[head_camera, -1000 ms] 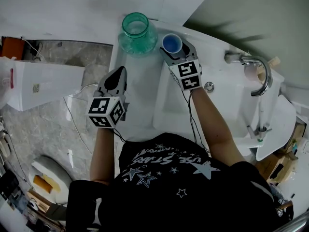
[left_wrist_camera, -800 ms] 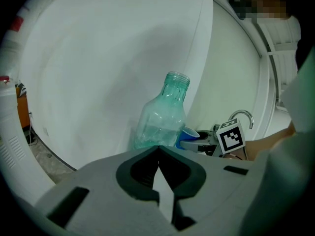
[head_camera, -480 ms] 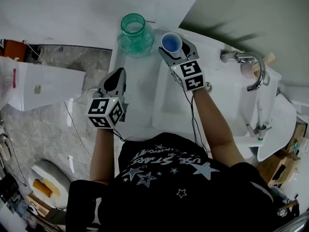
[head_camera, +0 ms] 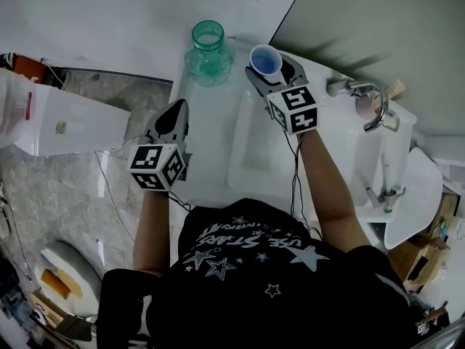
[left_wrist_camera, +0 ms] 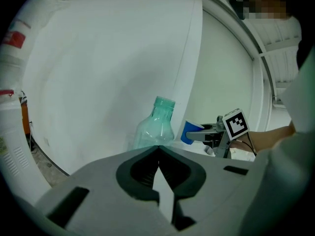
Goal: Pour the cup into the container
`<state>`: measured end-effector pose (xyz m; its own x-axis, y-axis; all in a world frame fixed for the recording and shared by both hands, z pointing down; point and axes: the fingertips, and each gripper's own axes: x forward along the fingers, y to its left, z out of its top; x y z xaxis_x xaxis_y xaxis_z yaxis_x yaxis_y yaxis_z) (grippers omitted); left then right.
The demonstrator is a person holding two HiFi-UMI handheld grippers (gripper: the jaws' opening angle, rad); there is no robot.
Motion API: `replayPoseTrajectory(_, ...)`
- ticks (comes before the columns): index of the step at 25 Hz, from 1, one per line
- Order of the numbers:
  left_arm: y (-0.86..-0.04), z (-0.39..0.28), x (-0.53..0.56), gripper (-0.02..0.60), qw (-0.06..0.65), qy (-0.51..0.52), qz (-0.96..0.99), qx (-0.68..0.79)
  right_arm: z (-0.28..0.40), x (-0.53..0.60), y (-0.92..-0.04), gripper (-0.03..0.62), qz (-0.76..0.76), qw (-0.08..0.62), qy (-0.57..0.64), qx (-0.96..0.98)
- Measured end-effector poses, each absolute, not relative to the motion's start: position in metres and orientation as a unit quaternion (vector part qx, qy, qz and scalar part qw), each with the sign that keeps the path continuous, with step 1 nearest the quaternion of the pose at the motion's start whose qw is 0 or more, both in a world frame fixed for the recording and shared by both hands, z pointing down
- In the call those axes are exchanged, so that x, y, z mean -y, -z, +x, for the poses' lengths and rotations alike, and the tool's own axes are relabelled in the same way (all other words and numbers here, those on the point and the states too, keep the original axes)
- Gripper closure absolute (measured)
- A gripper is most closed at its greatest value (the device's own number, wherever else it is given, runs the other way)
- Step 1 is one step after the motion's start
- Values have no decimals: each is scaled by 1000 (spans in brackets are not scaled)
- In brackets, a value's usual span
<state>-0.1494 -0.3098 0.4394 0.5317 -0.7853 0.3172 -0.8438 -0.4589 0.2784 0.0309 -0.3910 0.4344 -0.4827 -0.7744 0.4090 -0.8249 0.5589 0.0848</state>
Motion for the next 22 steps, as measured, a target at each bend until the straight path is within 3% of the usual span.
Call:
replayPoseTrajectory(13, -397, -167, 296, 572, 170, -54, 851, 493, 14, 395, -362, 303, 439, 198, -29, 876)
replayPoseTrajectory(22, -378, -181, 296, 572, 159, -43, 849, 502, -5, 410, -331, 303, 426, 230, 6, 875)
